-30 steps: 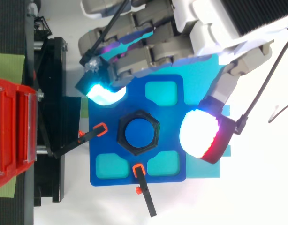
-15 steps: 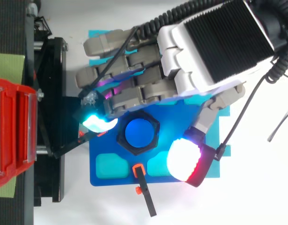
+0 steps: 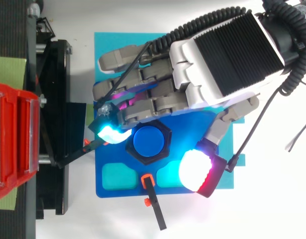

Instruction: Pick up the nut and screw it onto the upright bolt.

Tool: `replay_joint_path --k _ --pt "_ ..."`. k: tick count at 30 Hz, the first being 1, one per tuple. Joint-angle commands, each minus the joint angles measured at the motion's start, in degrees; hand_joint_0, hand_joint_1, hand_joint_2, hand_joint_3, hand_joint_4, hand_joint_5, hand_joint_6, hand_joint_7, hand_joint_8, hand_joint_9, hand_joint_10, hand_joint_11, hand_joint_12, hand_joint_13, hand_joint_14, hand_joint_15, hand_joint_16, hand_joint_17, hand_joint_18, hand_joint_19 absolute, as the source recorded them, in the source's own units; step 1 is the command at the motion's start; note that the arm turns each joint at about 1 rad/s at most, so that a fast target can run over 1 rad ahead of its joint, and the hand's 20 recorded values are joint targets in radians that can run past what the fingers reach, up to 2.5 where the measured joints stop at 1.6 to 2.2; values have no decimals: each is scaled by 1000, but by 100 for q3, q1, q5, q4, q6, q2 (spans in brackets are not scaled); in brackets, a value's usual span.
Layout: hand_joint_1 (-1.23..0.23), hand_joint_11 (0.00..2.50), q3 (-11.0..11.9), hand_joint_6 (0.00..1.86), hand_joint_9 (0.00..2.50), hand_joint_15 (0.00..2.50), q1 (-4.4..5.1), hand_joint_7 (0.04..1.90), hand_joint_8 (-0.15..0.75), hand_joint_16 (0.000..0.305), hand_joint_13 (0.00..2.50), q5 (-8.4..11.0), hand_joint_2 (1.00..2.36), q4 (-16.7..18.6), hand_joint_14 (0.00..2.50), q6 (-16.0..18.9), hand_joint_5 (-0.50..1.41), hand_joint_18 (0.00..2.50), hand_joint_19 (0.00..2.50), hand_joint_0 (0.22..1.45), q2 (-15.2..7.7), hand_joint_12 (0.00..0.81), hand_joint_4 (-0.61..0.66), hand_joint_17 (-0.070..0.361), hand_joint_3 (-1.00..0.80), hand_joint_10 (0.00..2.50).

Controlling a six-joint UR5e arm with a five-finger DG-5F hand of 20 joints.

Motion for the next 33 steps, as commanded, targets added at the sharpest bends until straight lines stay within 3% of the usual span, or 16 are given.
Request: replay_joint_path --k 1,9,22,33 --pt "-111 0 -3 504 678 0 -24 948 267 33 279 -11 1000 -19 0 3 -58 0 0 477 0 311 297 75 -500 0" --pt "-133 0 -3 504 749 0 -59 1165 278 31 325 -37 1000 -19 0 -6 -25 0 0 488 0 299 255 70 -500 0" --pt "-205 0 -3 501 921 0 -200 1396 290 25 453 -169 1000 -19 0 -6 33 100 0 510 0 269 204 57 -500 0" --pt "-225 0 -3 553 1136 0 -235 1325 252 17 609 -204 1000 8 0 -6 67 277 0 526 0 209 154 38 -500 0"
